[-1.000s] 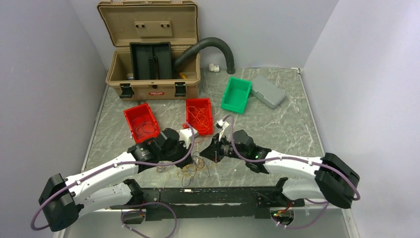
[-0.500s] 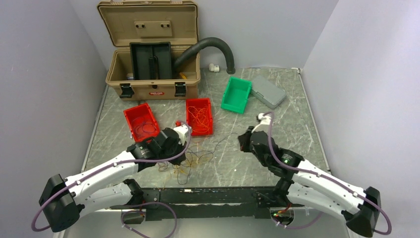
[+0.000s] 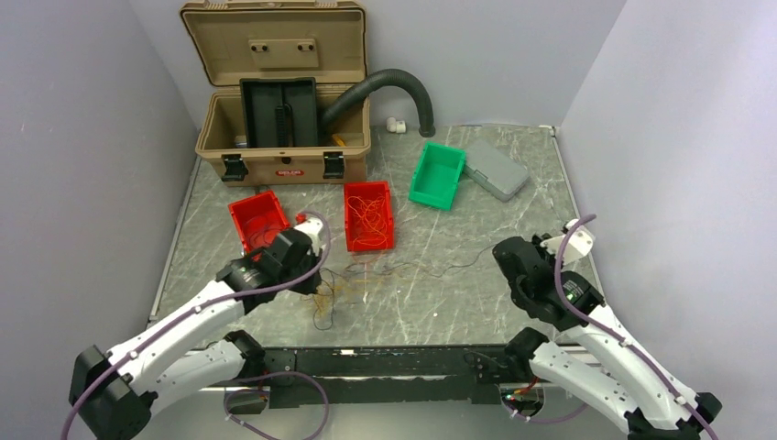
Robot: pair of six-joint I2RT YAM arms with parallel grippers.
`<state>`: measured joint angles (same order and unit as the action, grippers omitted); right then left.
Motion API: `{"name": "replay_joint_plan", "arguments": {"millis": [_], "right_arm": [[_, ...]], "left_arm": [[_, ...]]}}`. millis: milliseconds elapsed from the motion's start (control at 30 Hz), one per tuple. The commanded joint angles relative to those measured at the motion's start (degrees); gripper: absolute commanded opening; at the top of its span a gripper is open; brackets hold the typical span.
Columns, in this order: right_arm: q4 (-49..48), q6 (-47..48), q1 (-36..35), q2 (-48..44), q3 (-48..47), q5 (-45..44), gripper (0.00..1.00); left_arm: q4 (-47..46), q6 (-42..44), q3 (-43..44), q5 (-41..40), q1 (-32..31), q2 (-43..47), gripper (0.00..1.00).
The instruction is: Untangle the cables
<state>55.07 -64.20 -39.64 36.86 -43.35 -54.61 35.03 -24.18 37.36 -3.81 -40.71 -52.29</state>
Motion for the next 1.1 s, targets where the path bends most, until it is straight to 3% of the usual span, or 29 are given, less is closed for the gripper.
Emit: {"name": "replay_joint_plan", "arguments": {"millis": [0,167,233,300,333,533,567,667,700,867,1067], "right_arm": [[18.8,-15.84,0.7,2.46,-5.79,-11.65,0.0],[26.14,-23.7,1.01,5.57,-8.52,-13.81,0.0],[21.19,-15.99,0.96,5.29,-8.01,-12.04,0.0],[6.39,2.89,0.92,3.64,-5.66,-6.55,0.0],[1.71,7.09,0.96,2.66,-4.41,-3.52,0.0],[-4.87,12.42,1.07,0.7,-1.13,0.85,0.0],[-6.49,15.01,0.98,0.87,-1.01,2.77,0.02],[-13.0,24.82,1.01,0.89,0.23,12.05,0.55],[-15.69,28.73,1.02,0.1,1.1,17.46,0.64],[-29.79,36.2,0.98,-0.45,6.69,38.07,0.65],[-40.94,37.39,0.21,12.45,8.4,51.21,0.67]], "left_arm": [[5.39,-0.8,5.87,-7.42,4.0,6.88,0.0],[13.15,-0.42,13.6,-18.98,6.52,11.2,0.0],[14.7,-0.13,15.89,-22.49,6.78,12.01,0.0],[14.48,1.1,17.11,-23.2,6.87,12.76,0.0],[13.84,1.53,17.4,-23.05,6.89,12.97,0.0],[11.92,3.59,19.12,-22.52,6.87,13.71,0.0],[10.31,5.42,18.91,-20.02,6.88,14.14,0.0],[3.3,9.05,16.5,-7.57,6.87,15.81,0.0],[0.72,9.37,15.53,-3.32,6.88,16.28,0.0],[-5.42,9.17,14.28,7.58,6.91,15.01,0.0],[-5.49,11.19,19.42,10.38,6.92,11.53,0.0]]}}
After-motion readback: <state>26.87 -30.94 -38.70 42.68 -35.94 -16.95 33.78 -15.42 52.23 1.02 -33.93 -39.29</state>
